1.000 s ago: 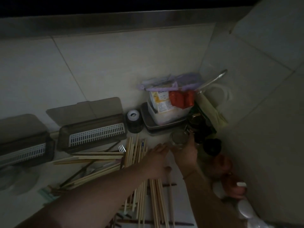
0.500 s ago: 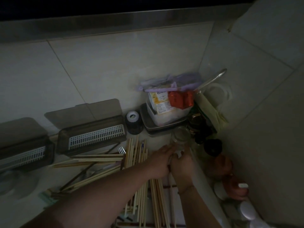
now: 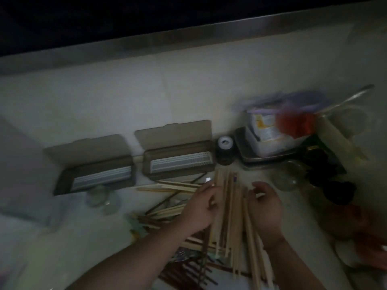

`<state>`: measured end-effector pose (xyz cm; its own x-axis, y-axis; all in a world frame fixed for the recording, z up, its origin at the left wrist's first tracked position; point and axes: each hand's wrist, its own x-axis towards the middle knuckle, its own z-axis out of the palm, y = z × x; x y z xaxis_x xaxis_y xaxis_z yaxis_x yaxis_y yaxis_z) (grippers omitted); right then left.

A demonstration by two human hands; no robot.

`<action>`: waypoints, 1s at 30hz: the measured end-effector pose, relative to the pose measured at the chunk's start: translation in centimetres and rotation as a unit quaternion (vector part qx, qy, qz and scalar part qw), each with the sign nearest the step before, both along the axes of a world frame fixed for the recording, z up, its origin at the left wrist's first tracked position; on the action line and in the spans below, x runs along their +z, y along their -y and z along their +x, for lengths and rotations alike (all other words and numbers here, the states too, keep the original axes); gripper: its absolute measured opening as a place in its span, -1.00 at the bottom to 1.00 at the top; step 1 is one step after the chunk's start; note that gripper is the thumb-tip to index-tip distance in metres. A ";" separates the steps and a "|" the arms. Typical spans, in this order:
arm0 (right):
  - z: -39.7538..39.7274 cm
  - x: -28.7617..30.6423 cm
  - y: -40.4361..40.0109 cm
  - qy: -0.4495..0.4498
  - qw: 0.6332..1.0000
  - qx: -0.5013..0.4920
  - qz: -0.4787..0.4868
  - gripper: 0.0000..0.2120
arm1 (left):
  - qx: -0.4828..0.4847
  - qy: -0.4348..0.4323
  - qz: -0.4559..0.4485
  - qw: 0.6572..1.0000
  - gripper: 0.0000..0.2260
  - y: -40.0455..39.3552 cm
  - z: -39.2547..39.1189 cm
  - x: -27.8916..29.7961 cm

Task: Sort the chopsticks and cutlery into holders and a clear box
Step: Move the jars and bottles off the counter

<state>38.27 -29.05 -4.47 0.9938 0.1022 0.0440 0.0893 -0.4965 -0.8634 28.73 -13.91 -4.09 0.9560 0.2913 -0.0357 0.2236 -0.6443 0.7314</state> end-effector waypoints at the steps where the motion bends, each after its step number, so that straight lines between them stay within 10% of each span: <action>1: -1.1 0.2 -1.6 -0.006 0.998 0.062 -0.010 -0.86 | 0.053 0.034 -0.022 0.998 -0.61 -1.3 -1.8 0.1; 11: -12.6 2.8 -17.2 -0.048 0.866 0.476 -0.145 -0.65 | 0.538 0.173 -0.173 0.807 -0.68 -11.8 -16.8 1.2; 19: -18.5 0.8 -27.5 0.034 0.794 0.575 -0.195 -0.36 | 0.508 0.057 -0.383 0.769 -0.76 -14.7 -22.2 -0.5; 30: -19.9 0.0 -30.2 0.091 0.830 0.493 -0.245 -0.78 | 0.470 0.079 -0.590 0.652 -0.76 -16.7 -22.7 -0.8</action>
